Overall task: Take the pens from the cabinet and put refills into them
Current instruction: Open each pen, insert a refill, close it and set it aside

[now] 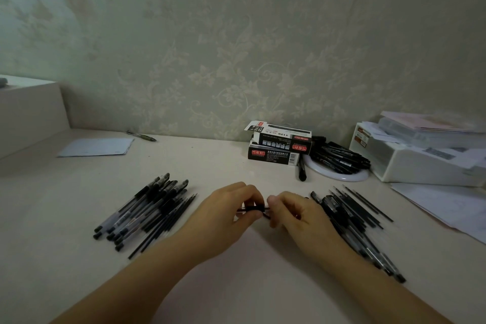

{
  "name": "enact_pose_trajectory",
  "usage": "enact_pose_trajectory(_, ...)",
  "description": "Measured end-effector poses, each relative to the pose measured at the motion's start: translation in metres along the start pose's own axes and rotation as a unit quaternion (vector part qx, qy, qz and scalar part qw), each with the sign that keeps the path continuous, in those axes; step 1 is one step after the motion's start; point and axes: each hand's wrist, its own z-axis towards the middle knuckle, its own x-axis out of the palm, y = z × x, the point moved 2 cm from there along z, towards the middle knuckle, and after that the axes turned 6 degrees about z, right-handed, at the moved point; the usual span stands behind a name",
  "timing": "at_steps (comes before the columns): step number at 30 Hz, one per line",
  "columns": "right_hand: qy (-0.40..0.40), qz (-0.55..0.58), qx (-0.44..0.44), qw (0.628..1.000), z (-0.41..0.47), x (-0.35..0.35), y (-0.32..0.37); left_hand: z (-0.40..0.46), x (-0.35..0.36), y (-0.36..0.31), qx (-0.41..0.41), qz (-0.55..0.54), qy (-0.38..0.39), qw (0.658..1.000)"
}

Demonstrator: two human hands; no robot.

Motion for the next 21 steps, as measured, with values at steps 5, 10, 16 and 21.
enact_pose_trajectory(5,0.016,-0.012,-0.025,0.999,0.000,-0.001,0.000,0.001,0.000,0.003,-0.014,-0.004,-0.005,1.000)
enact_pose_trajectory(10,0.012,0.016,-0.016,1.000,0.000,-0.002,0.002,0.002,-0.002,0.000,0.004,-0.010,-0.006,1.000)
enact_pose_trajectory(16,0.009,0.035,0.004,0.999,0.001,0.001,-0.001,0.003,-0.005,0.002,0.002,-0.012,-0.042,0.999)
enact_pose_trajectory(21,-0.072,-0.013,0.007,0.997,0.004,0.000,0.001,0.003,-0.005,0.010,-0.048,0.019,-0.075,0.996)
